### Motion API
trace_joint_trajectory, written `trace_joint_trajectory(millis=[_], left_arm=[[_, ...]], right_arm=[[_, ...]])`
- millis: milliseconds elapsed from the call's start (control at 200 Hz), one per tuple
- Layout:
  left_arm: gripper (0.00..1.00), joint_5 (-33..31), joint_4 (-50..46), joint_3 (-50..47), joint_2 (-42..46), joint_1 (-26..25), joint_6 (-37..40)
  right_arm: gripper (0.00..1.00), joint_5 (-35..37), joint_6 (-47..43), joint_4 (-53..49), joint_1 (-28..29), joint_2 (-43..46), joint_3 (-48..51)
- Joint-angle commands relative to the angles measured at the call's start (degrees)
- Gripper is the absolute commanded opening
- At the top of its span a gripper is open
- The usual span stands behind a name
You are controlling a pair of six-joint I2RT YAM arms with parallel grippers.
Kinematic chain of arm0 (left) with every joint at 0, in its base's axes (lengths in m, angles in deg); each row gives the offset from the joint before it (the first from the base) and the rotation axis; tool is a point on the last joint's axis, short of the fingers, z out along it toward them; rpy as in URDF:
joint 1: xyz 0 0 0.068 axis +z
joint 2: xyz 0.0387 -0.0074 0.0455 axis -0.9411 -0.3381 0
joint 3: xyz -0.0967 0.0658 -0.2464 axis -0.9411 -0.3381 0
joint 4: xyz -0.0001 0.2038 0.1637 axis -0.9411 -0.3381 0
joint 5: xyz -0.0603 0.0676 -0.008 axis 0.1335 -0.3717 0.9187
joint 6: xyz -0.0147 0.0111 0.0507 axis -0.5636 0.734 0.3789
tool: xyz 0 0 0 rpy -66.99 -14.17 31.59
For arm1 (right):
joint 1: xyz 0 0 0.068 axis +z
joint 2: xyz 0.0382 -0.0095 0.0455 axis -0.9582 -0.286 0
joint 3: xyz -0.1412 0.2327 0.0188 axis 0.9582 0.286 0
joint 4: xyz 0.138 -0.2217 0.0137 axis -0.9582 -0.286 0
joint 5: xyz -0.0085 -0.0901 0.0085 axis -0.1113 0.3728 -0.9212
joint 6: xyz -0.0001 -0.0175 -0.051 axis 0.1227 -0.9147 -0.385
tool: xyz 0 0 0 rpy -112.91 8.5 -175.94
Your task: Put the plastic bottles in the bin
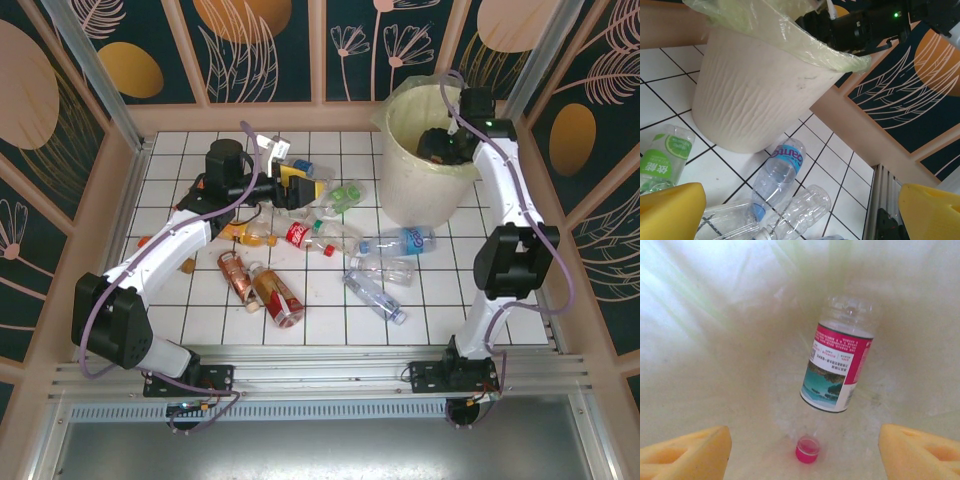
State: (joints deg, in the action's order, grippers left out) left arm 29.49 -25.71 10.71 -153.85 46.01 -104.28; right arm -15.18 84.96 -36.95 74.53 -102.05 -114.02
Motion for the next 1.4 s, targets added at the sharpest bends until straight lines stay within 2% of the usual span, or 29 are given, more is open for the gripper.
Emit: trace_joint_trajectory(millis=[0,350,610,896,1091,1121,1251,1396], left_arm=[[0.99,-0.44,-0.75,1.07,1.01,-0.72,1.19],[0.99,-1.85,-2.40,1.34,1.19,-1.35,2.75],[0.99,-2.50,-2.83,1.51,1.51,-1.35,3.05],[0.99,-7.92,-9.38,3.40,4.86,-1.35,9.68],[0.99,-9.44,-13.84,3.23,10.23,-1.35,12.82],[0.99,-9.56,-14.76,3.18,11.08,-1.35,13.15],[0.99,-9.96,-19.35,2.48,15.49,-1.35,13.49],[0.99,-11.86,-19.88,-3.26,23.18,-1.35,11.68]], right_arm=[[0.78,1.34,1.07,3.64,-0.96,1.09,-1.73],[0.77,0.84,2.72,7.21,-0.56,1.98,-7.62],[0.77,0.59,1.51,14.12,2.55,13.82,3.35],[0.76,8.84,-2.54,14.82,16.01,26.22,12.20],[0.74,7.96,-4.26,14.43,25.92,33.21,17.45],[0.74,6.10,-4.54,14.34,27.29,34.01,18.22],[0.73,3.84,-4.87,13.75,31.72,35.97,21.18],[0.73,3.44,-5.02,13.08,35.76,36.22,24.88]])
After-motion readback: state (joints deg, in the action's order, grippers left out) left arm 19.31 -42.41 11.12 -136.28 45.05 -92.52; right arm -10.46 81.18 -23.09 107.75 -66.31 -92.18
